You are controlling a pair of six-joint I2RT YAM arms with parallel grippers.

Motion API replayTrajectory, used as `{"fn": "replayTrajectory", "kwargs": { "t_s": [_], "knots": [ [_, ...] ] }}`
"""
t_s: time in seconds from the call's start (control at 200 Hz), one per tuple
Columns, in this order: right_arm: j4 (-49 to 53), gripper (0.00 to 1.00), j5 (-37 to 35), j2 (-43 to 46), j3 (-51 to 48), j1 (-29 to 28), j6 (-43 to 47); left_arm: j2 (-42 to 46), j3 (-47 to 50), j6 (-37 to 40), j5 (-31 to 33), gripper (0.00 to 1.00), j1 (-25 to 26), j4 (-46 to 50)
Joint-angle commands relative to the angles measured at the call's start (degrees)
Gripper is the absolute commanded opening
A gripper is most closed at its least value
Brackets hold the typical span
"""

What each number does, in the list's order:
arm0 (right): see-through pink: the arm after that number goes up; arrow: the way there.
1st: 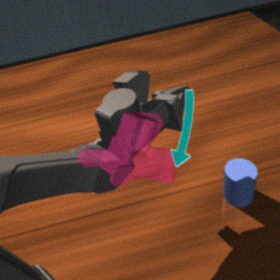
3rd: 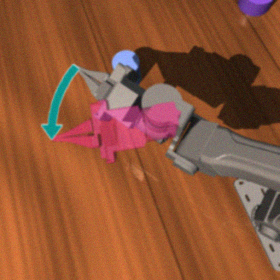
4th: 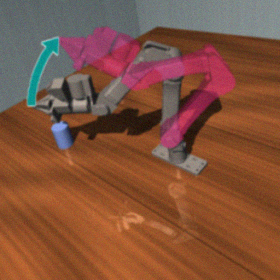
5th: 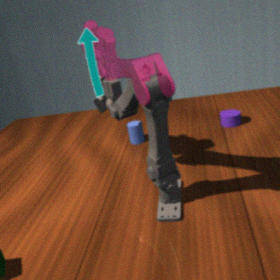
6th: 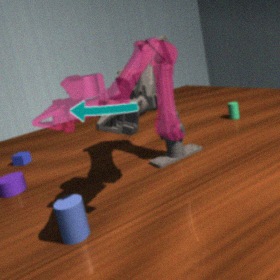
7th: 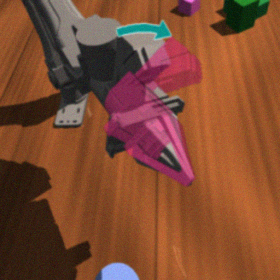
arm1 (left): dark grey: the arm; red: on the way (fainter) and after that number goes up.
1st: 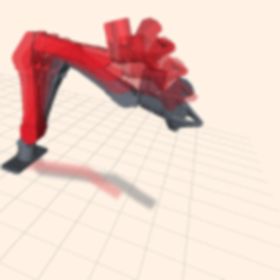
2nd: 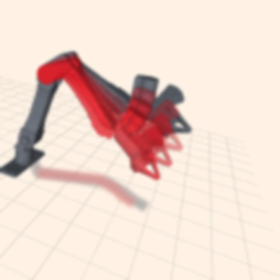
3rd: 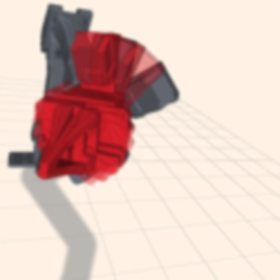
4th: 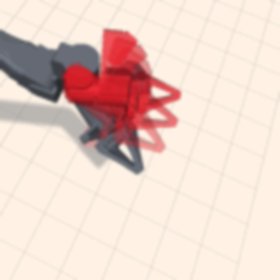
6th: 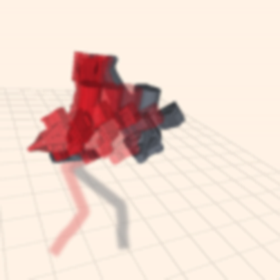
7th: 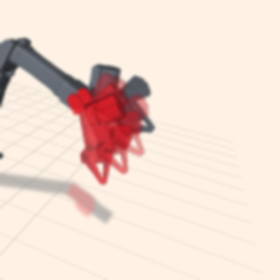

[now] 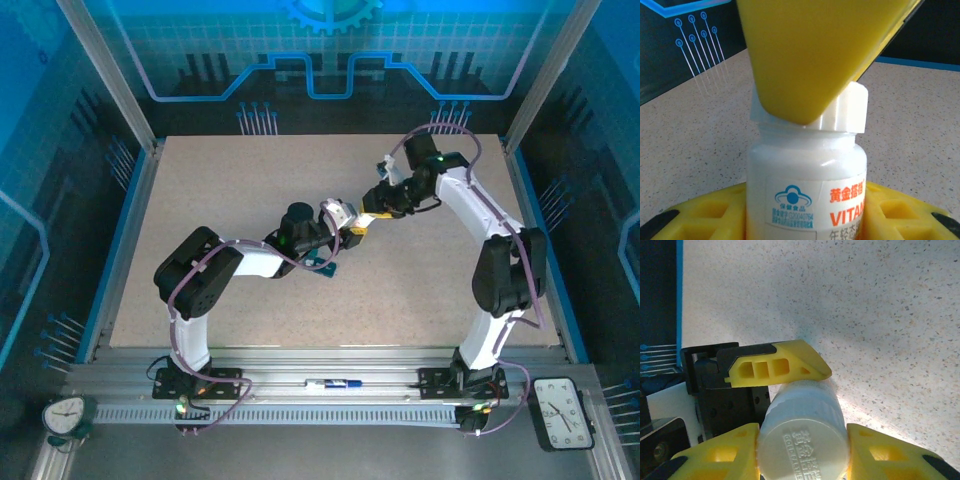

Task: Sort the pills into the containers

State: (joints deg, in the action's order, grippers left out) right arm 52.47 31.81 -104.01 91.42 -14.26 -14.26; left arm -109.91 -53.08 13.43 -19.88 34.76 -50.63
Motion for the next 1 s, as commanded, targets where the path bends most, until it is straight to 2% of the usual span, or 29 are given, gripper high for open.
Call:
{"fn": "replayTrajectory", "kwargs": {
  "t_s": [0.0,0.315,0.725,0.991],
  "knots": [
    [6.8,0.41,-4.6,-4.0,1.2,-4.2,4.0,3.3,-2.9,-0.2,-5.1,0.0,1.5,-10.8],
    [-2.7,0.41,3.5,-2.8,-5.9,-4.2,-2.5,3.4,-2.2,-0.8,-4.3,0.0,1.4,-11.9],
    [0.5,0.45,1.1,-3.1,-2.3,-3.7,-0.9,3.1,-1.5,-0.2,-4.0,0.0,1.5,-11.4],
    [1.0,0.57,1.1,-1.6,0.8,-2.1,-1.8,2.5,-0.9,-0.6,-2.7,0.0,1.0,-12.0]
  ]
}}
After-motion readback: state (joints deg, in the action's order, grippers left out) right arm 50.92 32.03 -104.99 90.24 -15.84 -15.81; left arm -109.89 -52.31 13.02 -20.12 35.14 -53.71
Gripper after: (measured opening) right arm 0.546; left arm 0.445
